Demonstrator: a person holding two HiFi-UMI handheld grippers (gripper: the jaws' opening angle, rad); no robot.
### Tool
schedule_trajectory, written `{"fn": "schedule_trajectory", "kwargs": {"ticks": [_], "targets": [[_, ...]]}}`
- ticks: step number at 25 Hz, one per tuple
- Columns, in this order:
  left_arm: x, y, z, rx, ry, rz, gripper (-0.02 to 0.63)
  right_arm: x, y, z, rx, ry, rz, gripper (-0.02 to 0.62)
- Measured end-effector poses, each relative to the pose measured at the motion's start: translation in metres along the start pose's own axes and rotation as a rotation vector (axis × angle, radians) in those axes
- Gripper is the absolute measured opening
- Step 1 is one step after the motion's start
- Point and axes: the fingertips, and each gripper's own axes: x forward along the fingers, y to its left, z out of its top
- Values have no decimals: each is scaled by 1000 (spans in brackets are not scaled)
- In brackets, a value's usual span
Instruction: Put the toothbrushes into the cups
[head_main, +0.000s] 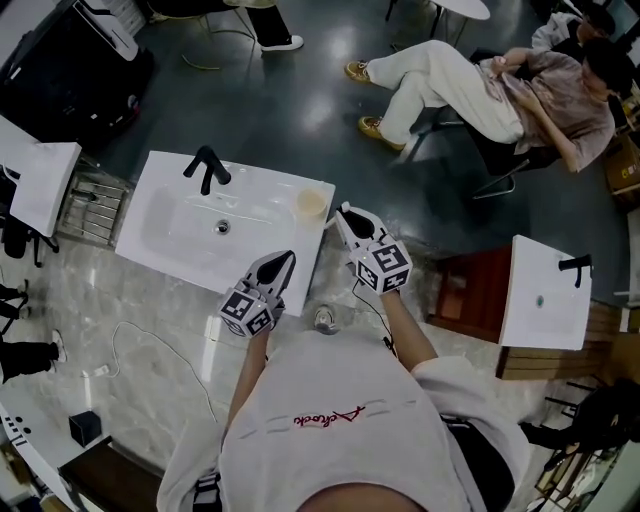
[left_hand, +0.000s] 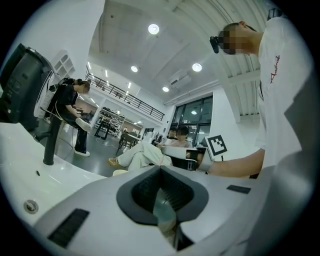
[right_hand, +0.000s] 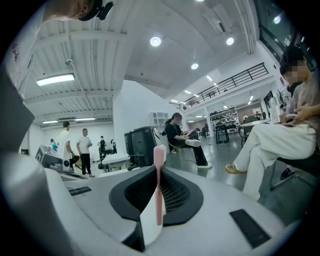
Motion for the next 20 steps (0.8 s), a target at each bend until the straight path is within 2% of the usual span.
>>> {"fn": "schedule_trajectory", "kwargs": {"ticks": [6,10,14,20], "targets": [[-1,9,2,-5,1,17,14,30,-21,49,-48,-83,-1,26],[-2,14,2,-6,2,30,14,48,-31,68,-68,-115,3,26],[-4,19,3,-12,1,53,14,61,-37,67,-67,-109,12,26],[-10,30,5,-20,5,83,14,78,-36,41,-37,-58,26,26]]}}
